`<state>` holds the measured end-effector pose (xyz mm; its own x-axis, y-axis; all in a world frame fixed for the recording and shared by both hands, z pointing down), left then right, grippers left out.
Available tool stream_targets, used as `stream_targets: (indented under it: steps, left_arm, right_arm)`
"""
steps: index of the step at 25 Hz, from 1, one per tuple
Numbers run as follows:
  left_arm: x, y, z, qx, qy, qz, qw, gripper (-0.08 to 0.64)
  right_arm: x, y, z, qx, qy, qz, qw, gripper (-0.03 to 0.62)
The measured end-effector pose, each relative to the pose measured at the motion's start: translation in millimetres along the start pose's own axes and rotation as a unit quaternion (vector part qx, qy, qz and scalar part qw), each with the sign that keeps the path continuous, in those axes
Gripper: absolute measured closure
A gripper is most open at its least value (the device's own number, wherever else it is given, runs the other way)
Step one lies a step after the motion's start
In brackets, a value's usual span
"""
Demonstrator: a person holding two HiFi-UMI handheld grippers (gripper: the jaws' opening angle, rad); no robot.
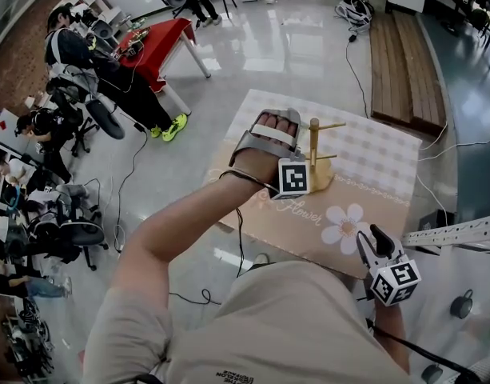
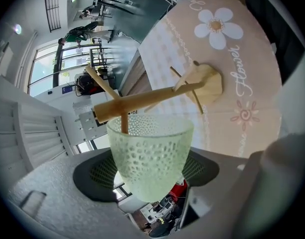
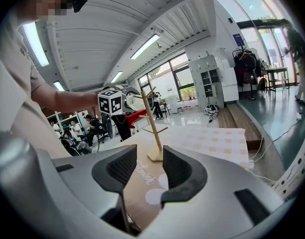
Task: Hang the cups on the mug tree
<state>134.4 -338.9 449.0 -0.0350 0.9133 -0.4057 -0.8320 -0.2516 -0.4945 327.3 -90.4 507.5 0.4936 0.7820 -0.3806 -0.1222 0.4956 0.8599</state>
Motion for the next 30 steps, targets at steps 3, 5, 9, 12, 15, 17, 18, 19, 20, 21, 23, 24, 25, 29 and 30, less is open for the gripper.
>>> stream_targets:
  steps: [3, 5, 9, 12, 15, 17, 18, 19, 20, 21, 23, 24, 25, 29, 30]
  left_arm:
    - [3.3, -1.6, 0.5, 0.005, 0.0, 0.01, 0.9999, 0.19]
    - [5.7, -0.2, -0.3, 0.007, 0.0, 0.013, 0.9999, 0.19]
    - [11.8, 0.2, 1.0, 0.016, -0.002, 0.03, 0.9994, 0.19]
    - [13.8, 4.5, -0.7, 0.018, -0.021, 0.035, 0.999, 0.189]
    - [16.3, 9.4, 0.5, 0.025, -0.029, 0.04, 0.9985, 0.189]
    - [20.0, 15.0, 2.5, 0.025, -0.023, 0.039, 0.9987, 0.189]
    - [22.5, 18.8, 2.6, 0.026, -0.022, 0.038, 0.9987, 0.19]
    - [24.8, 22.1, 2.9, 0.029, -0.022, 0.039, 0.9986, 0.189]
    - [26.3, 24.4, 4.1, 0.034, -0.024, 0.041, 0.9983, 0.189]
    - [27.8, 26.0, 5.4, 0.04, -0.028, 0.046, 0.9978, 0.189]
    - [32.8, 29.5, 7.8, 0.058, -0.034, 0.056, 0.9961, 0.189]
    - [36.8, 31.4, 10.2, 0.066, -0.031, 0.061, 0.9955, 0.189]
    - [41.0, 33.3, 12.7, 0.074, -0.026, 0.066, 0.9947, 0.189]
    - [56.9, 44.2, 14.4, 0.134, -0.037, 0.091, 0.9862, 0.189]
    - [61.9, 47.9, 16.5, 0.151, -0.031, 0.098, 0.9832, 0.189]
  right_arm:
    - [-1.4, 0.6, -3.5, 0.0, 0.0, -0.003, 1.0, 0.422]
    - [-2.5, 0.2, -5.6, 0.0, 0.0, -0.004, 1.0, 0.422]
    - [-5.8, 0.6, -11.0, 0.0, -0.003, -0.005, 1.0, 0.422]
    - [-9.3, 0.4, -17.8, 0.002, -0.005, -0.007, 1.0, 0.422]
    - [-11.6, 0.2, -25.3, 0.004, -0.005, -0.009, 1.0, 0.421]
    - [-13.5, 0.6, -30.8, 0.006, -0.005, -0.011, 1.0, 0.422]
    - [-14.8, 0.7, -33.8, 0.007, -0.005, -0.011, 1.0, 0.422]
    - [-16.1, 0.9, -36.7, 0.008, -0.005, -0.012, 1.0, 0.422]
    - [-17.5, 1.2, -39.6, 0.01, -0.005, -0.012, 1.0, 0.422]
    - [-18.9, 1.6, -42.5, 0.011, -0.006, -0.013, 1.0, 0.422]
    - [-21.9, 2.6, -48.5, 0.014, -0.007, -0.014, 1.0, 0.422]
    - [-23.5, 3.2, -51.4, 0.015, -0.007, -0.015, 1.0, 0.422]
    - [-25.1, 3.9, -54.2, 0.016, -0.008, -0.015, 1.0, 0.421]
    - [-33.4, 4.6, -68.1, 0.023, -0.012, -0.021, 0.999, 0.422]
    - [-34.4, 4.1, -72.4, 0.025, -0.013, -0.023, 0.999, 0.422]
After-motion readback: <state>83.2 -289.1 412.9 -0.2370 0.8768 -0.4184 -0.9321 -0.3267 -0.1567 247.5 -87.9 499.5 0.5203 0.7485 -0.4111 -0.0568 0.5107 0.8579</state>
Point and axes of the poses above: the fingertips, and each gripper's own axes: x backward along the fingers, z to its right, y out of its underside, the point moved 4 cm from there along x, backward along the fingers, and after that the axes turned 3 degrees about -x, right-handed, at the moved point
